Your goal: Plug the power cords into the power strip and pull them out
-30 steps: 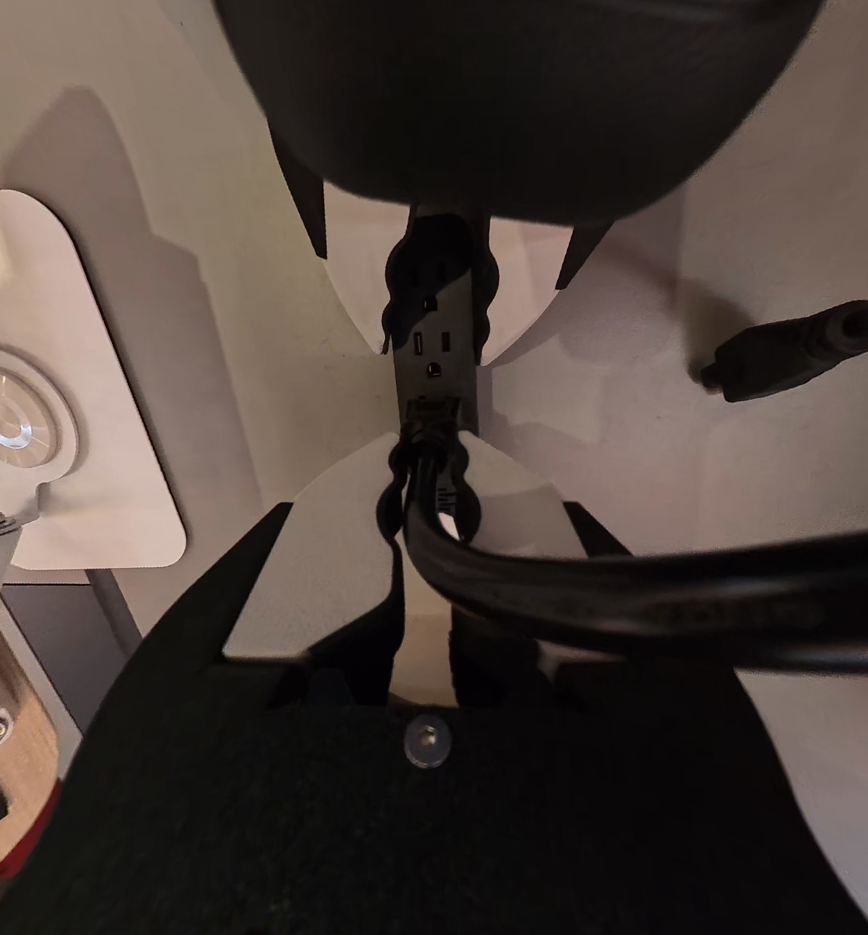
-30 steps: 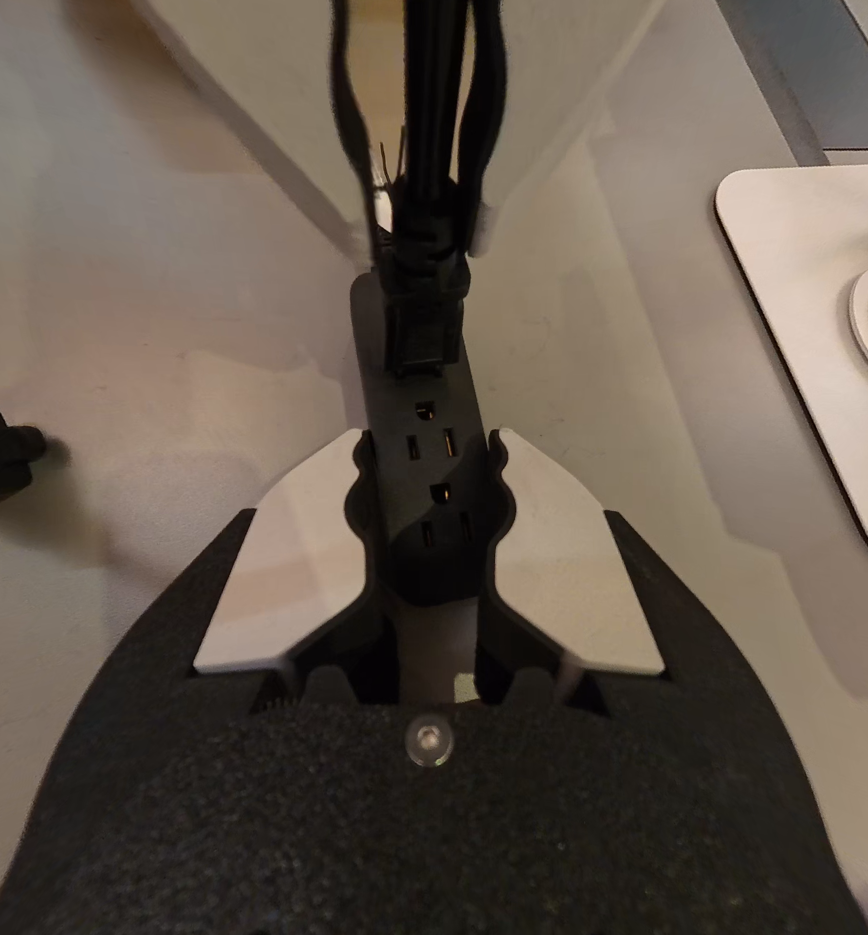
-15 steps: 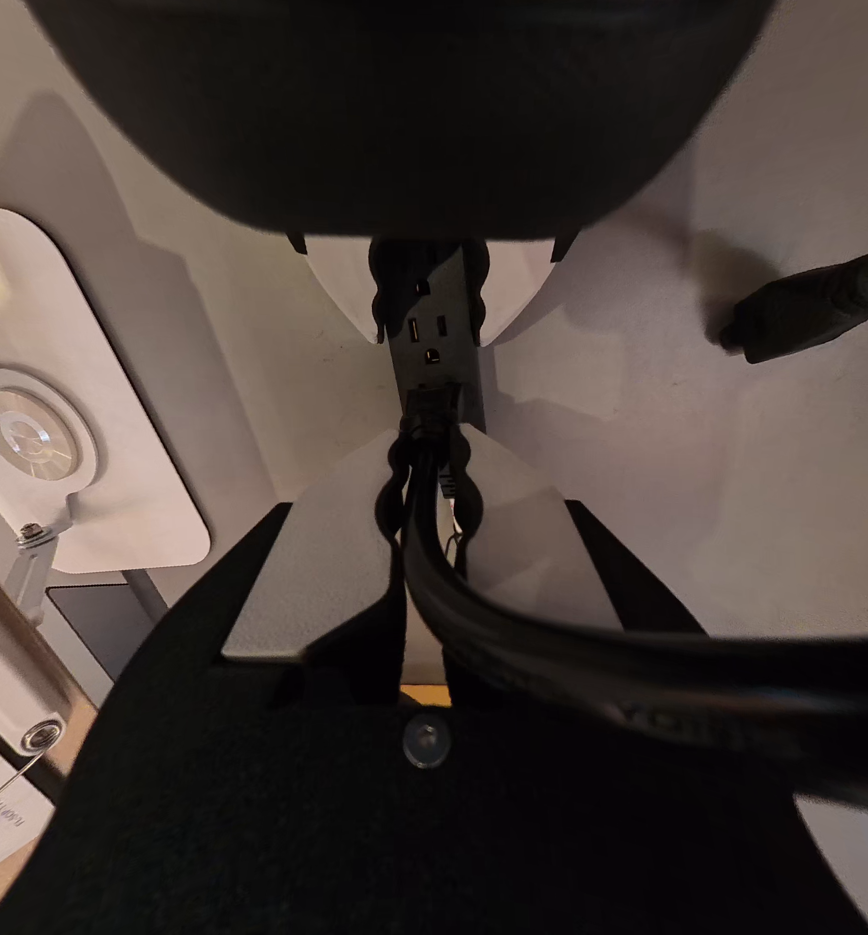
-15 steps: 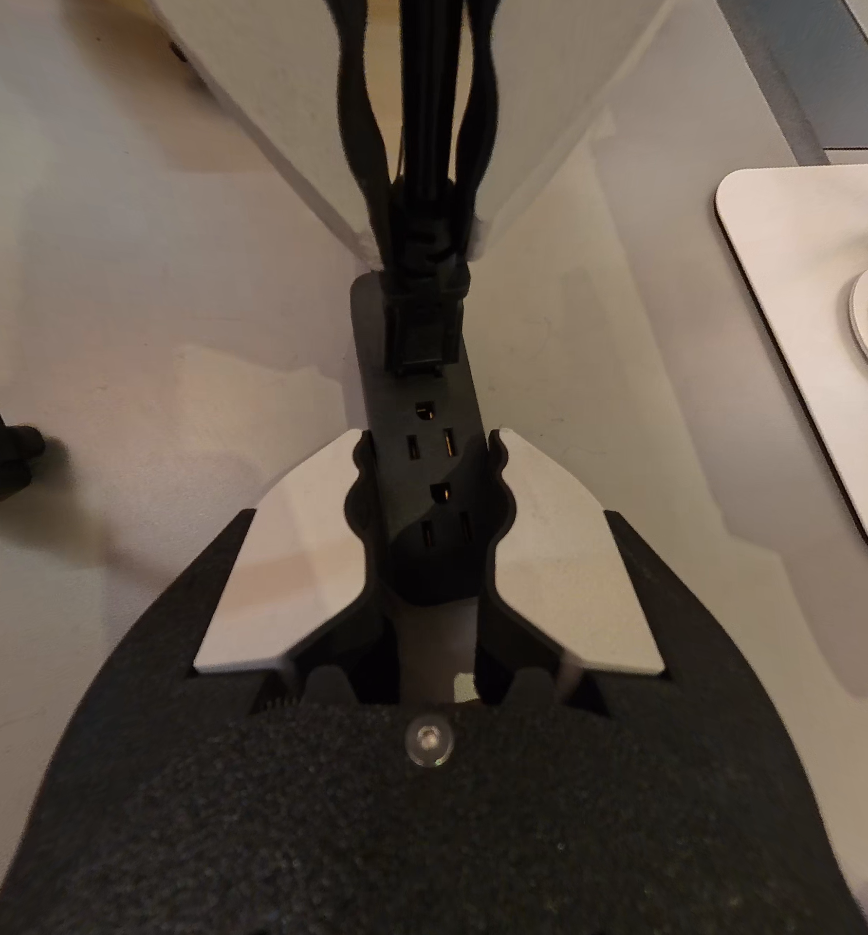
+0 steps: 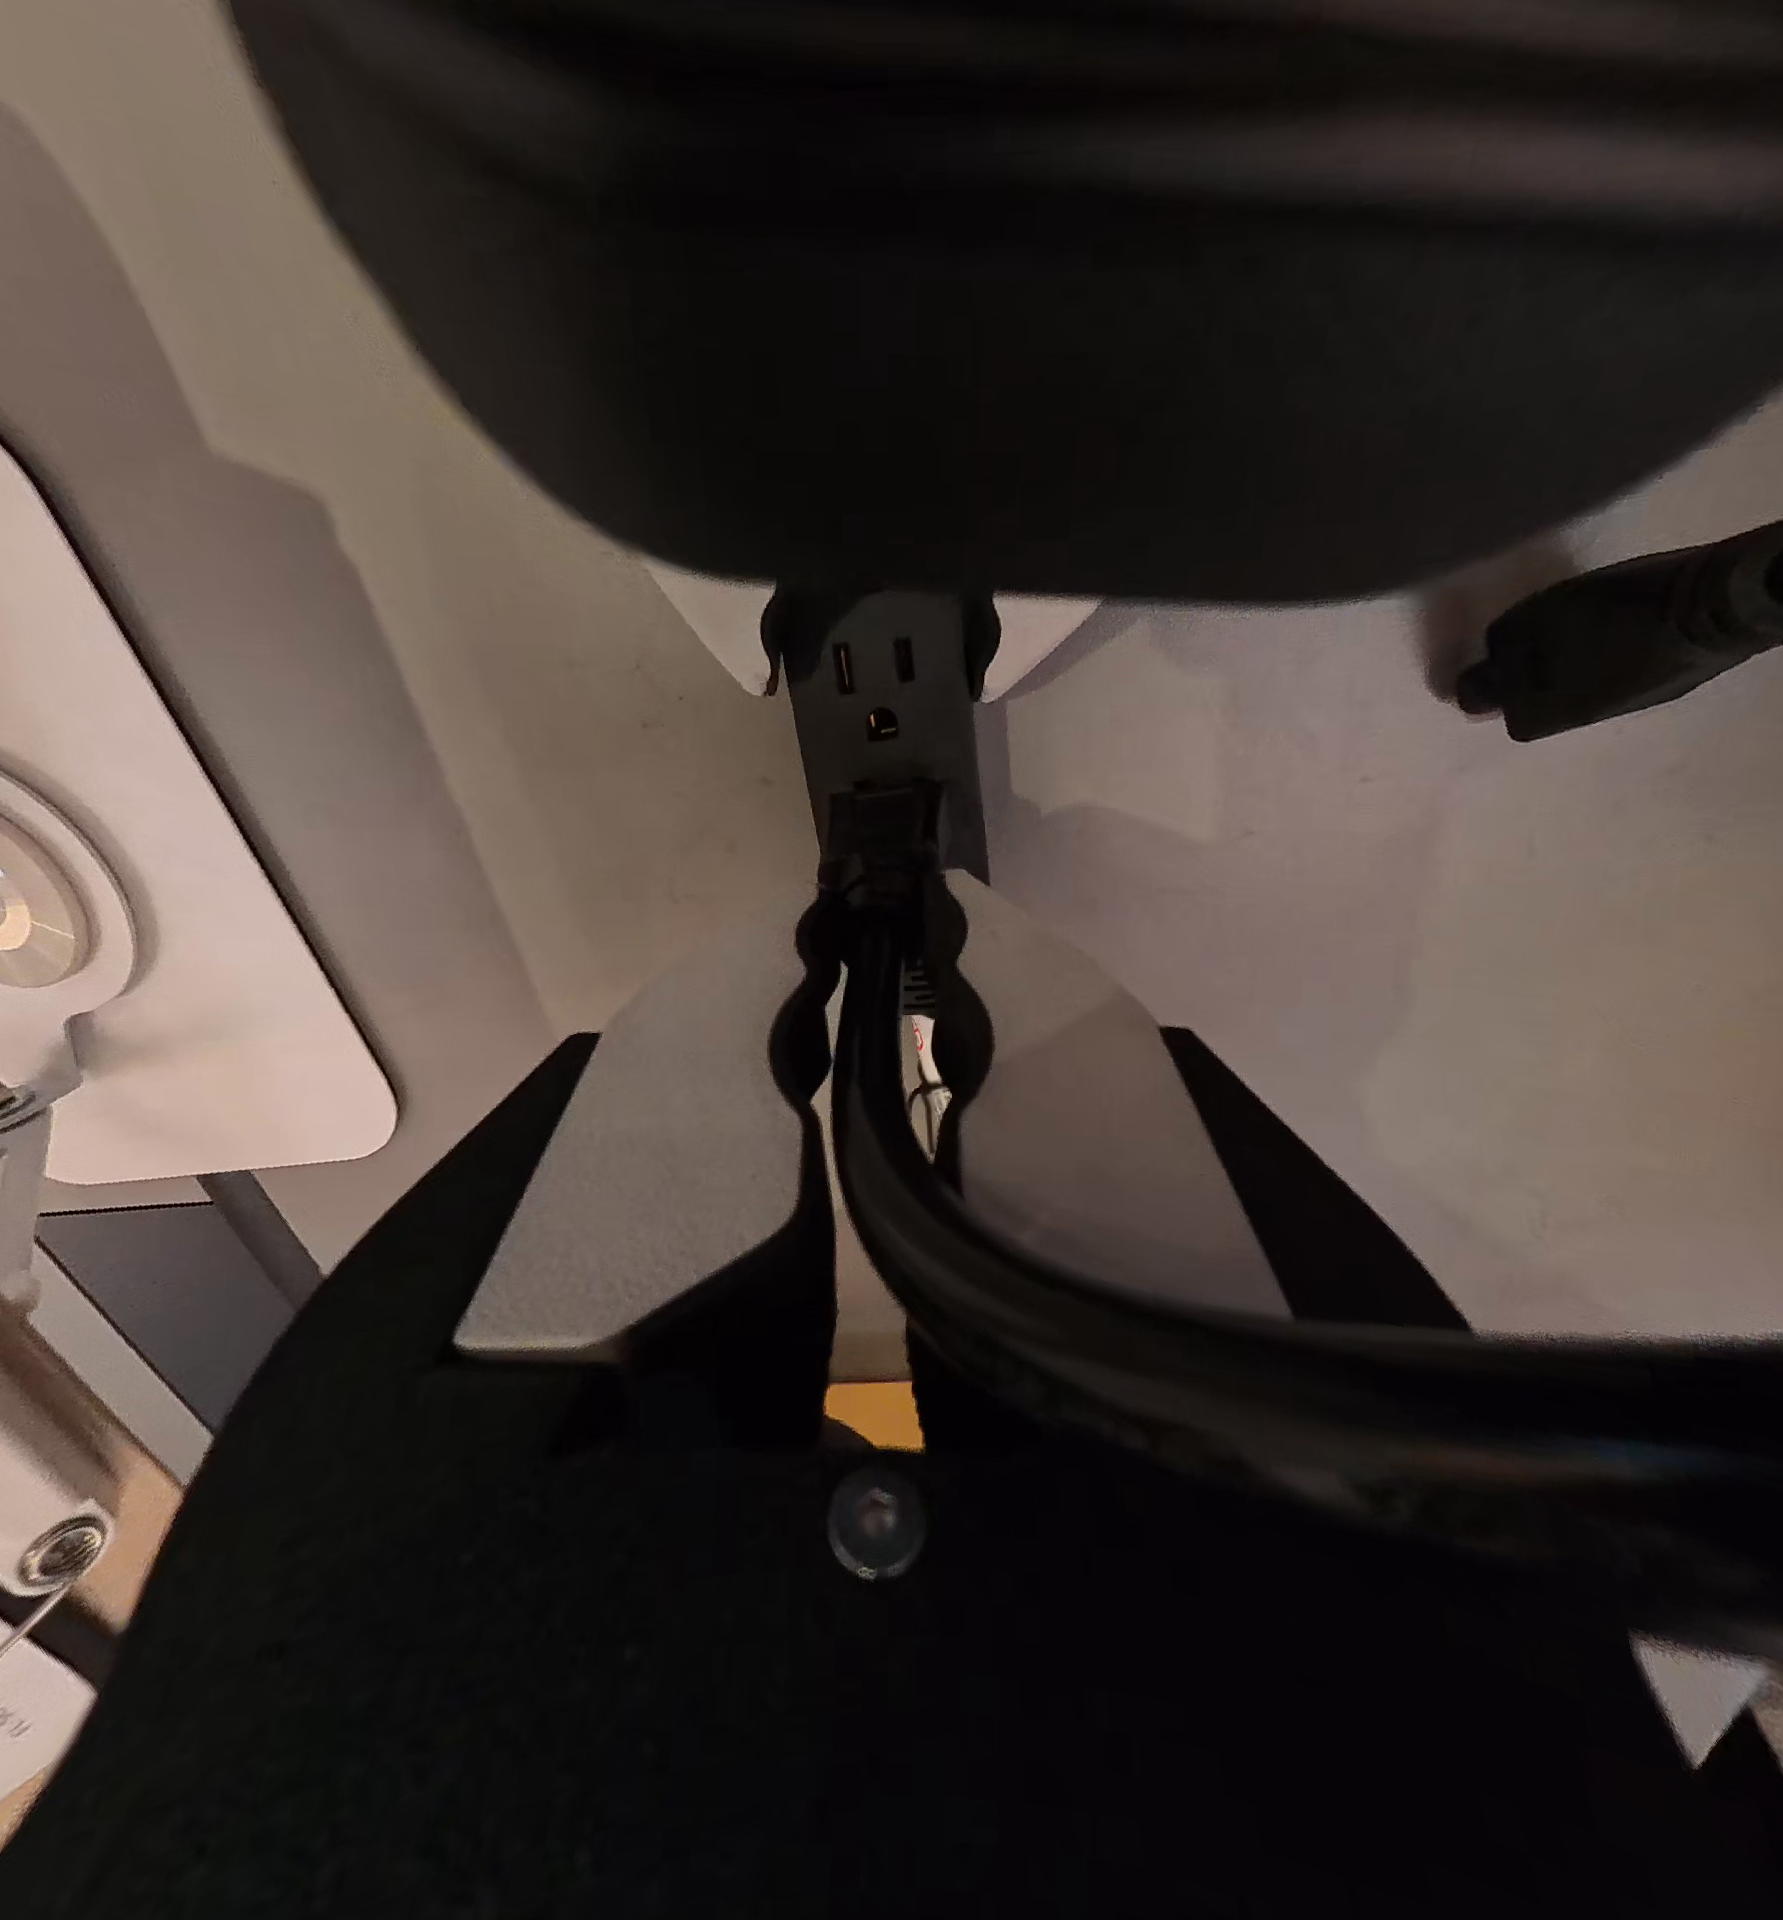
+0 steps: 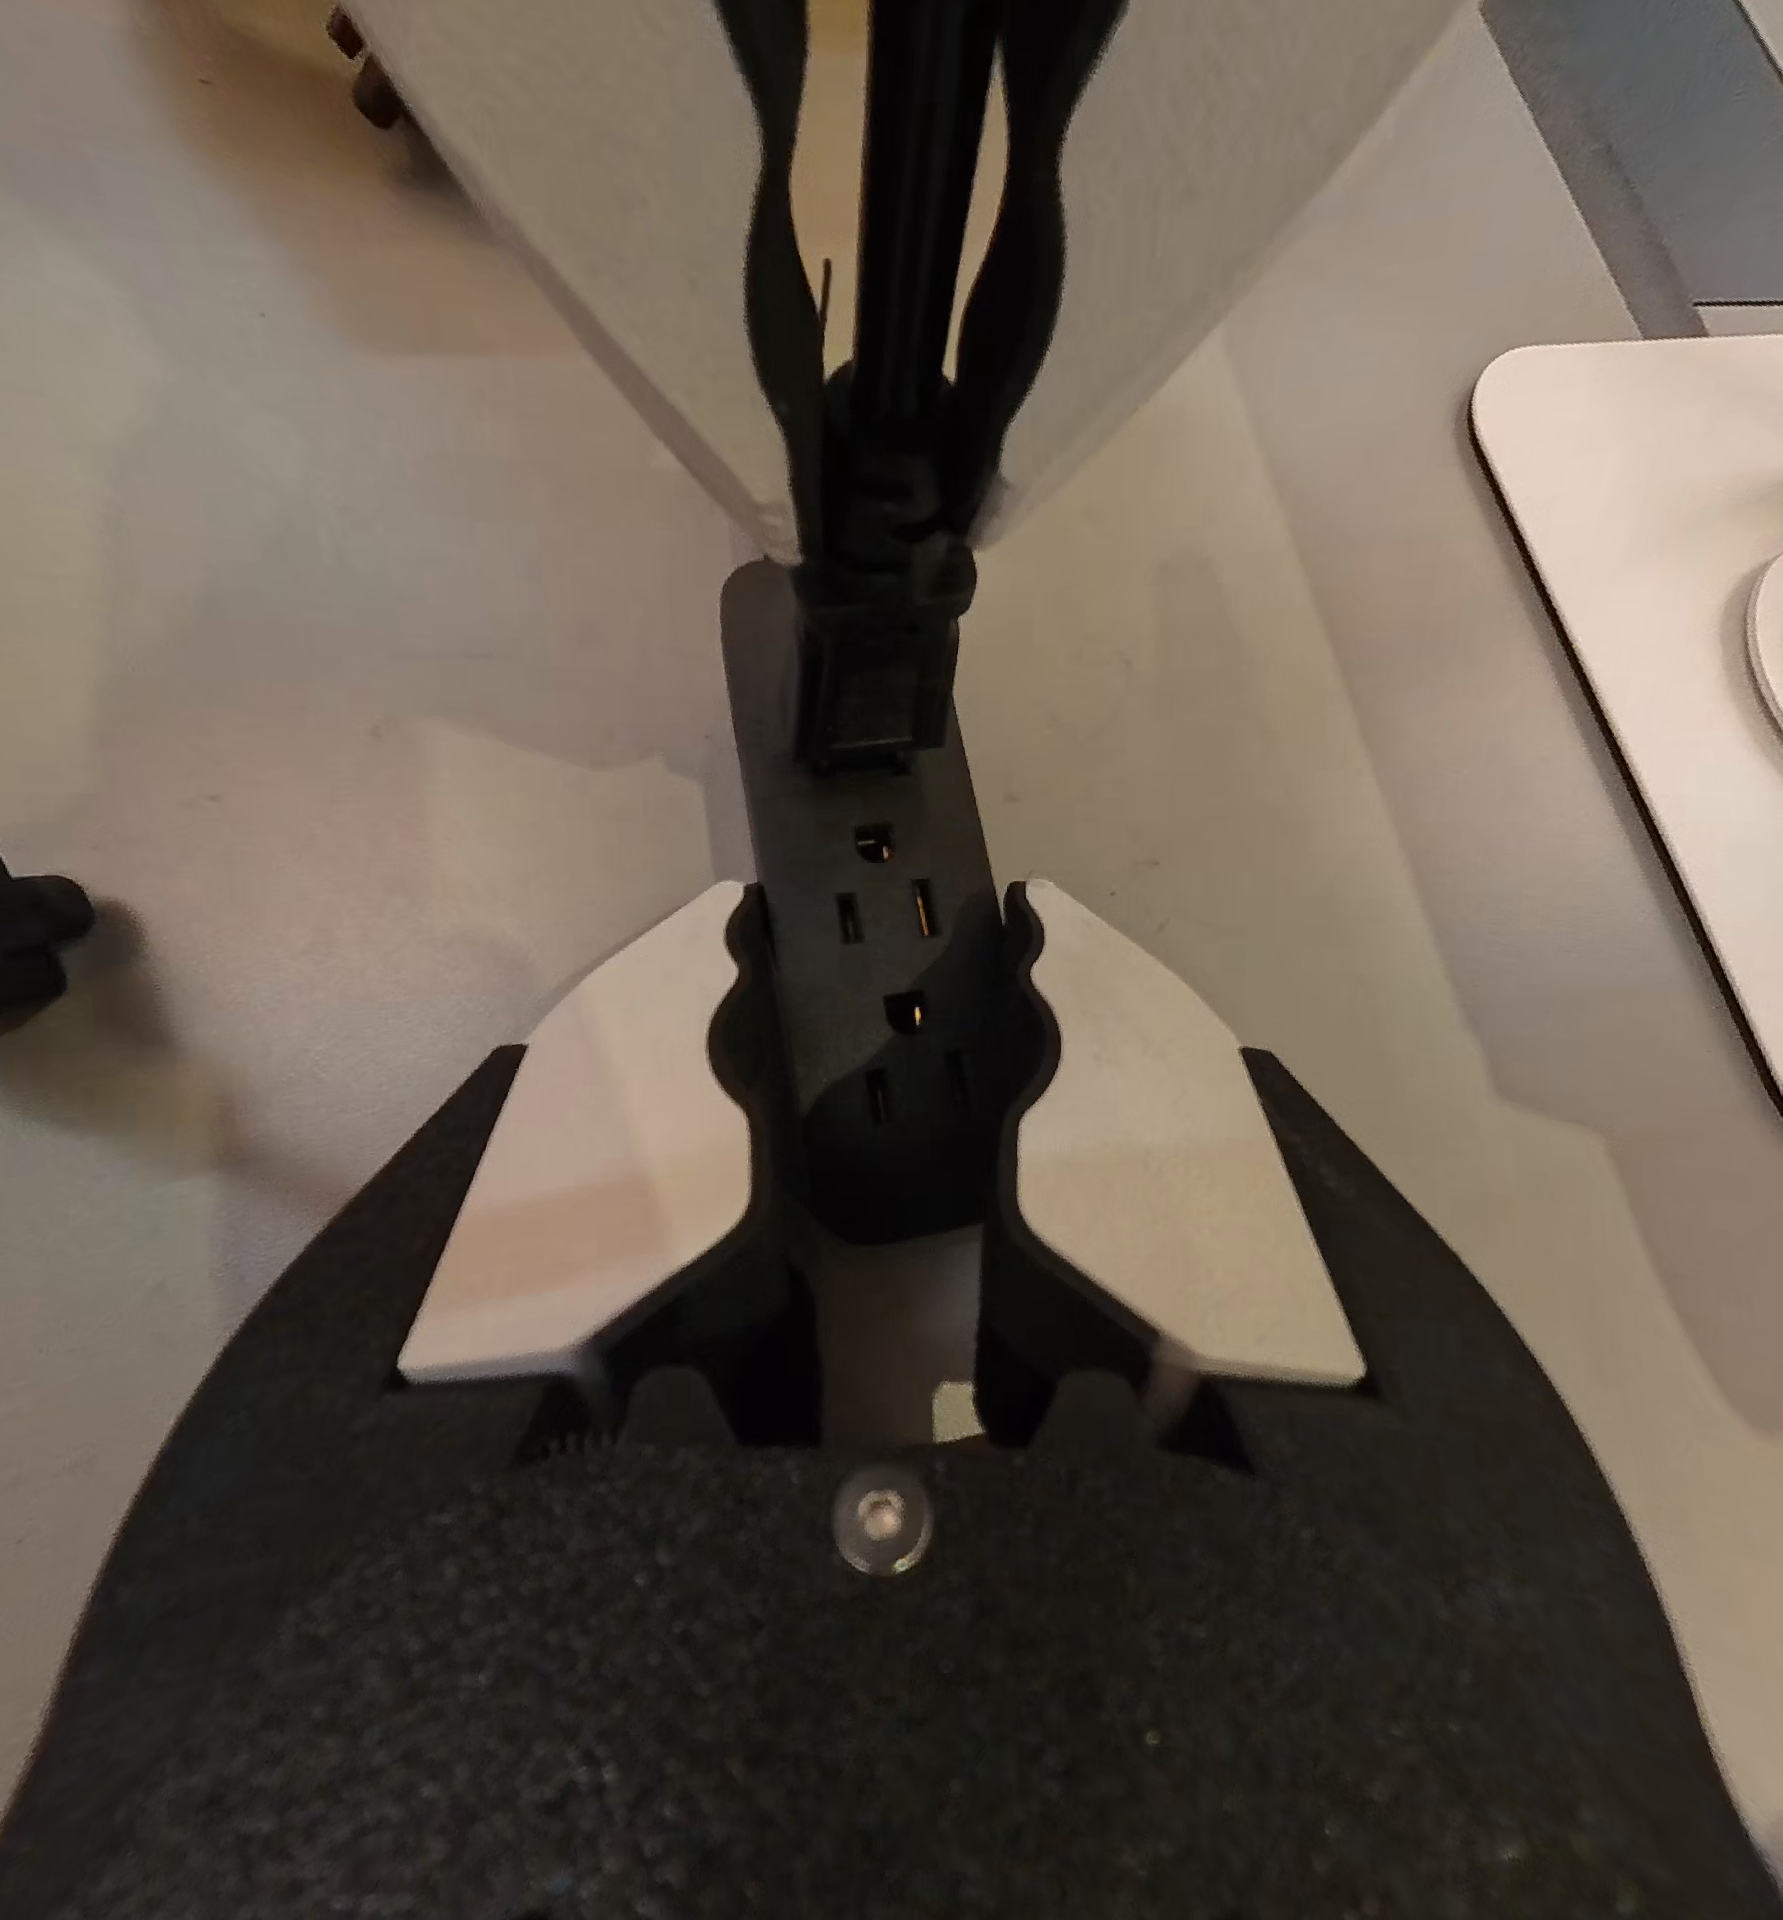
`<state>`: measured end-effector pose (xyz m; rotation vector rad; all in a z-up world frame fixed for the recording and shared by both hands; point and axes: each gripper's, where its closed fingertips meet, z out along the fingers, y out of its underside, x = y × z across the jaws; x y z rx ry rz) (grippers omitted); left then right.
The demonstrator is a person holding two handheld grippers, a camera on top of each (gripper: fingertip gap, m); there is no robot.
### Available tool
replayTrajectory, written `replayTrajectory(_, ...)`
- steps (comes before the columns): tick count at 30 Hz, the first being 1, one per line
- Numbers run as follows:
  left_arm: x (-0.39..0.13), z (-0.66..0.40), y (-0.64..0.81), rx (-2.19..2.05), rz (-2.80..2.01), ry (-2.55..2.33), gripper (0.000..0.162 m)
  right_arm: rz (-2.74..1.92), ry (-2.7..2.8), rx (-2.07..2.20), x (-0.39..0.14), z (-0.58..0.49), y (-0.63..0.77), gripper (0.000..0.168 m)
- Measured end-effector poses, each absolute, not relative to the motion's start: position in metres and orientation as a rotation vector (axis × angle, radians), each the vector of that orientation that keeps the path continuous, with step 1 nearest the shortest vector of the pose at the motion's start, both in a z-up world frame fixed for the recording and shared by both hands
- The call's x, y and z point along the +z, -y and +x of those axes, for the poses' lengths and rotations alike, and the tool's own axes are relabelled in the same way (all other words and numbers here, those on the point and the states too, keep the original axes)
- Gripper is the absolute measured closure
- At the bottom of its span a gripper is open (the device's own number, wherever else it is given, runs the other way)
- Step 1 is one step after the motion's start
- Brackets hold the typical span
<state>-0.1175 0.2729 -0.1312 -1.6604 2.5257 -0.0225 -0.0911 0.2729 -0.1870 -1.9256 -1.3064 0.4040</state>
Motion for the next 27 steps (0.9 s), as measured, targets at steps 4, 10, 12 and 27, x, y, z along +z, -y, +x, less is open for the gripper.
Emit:
replayTrajectory(4, -0.1320, -0.1158, -0.2724, -0.071, -1.691, -2.519, 0.146, -1.926, 1.306, 0.404, -0.1870, -0.0911, -0.2728, 0.123)
replayTrajectory(10, -0.1341, -0.1111, -0.2708, -0.074, -1.646, -2.516, 0.146, -1.924, 1.307, 0.400, -0.1871, -0.0911, -0.2729, 0.123)
replayTrajectory(12, -0.1341, -0.1111, -0.2712, -0.092, -1.649, -2.513, 0.146, -1.926, 1.306, 0.404, -0.1870, -0.0911, -0.2729, 0.123)
replayTrajectory(27, -0.1339, -0.1159, -0.2753, -0.146, -1.709, -2.508, 0.145, -1.928, 1.303, 0.403, -0.1870, -0.0913, -0.2730, 0.123)
